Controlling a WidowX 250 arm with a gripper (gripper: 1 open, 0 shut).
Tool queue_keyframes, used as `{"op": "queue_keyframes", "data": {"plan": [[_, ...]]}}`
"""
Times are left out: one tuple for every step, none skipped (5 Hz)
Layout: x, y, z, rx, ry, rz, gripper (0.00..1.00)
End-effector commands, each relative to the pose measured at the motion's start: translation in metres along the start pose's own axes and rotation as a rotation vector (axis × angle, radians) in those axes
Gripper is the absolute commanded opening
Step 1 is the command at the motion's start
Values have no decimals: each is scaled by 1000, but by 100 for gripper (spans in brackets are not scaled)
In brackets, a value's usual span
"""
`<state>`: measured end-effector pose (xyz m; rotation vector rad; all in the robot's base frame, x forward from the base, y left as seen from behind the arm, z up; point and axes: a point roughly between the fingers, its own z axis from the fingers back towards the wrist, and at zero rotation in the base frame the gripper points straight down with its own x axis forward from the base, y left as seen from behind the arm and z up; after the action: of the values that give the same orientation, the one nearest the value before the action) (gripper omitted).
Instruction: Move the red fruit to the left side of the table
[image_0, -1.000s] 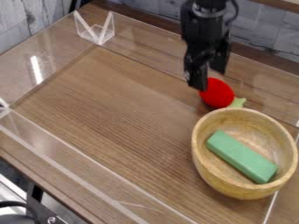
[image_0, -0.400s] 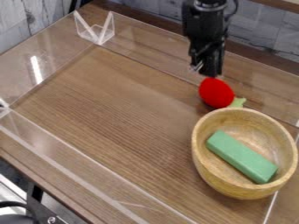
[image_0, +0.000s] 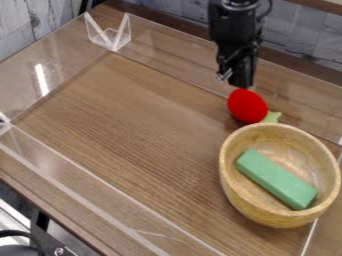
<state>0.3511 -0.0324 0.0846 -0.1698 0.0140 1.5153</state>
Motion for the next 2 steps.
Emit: {"op": "queue_keyframes", "data": {"plan": [[5,-9,17,-50,2,-8,0],[10,-13,18,-48,7,-22,0]]}}
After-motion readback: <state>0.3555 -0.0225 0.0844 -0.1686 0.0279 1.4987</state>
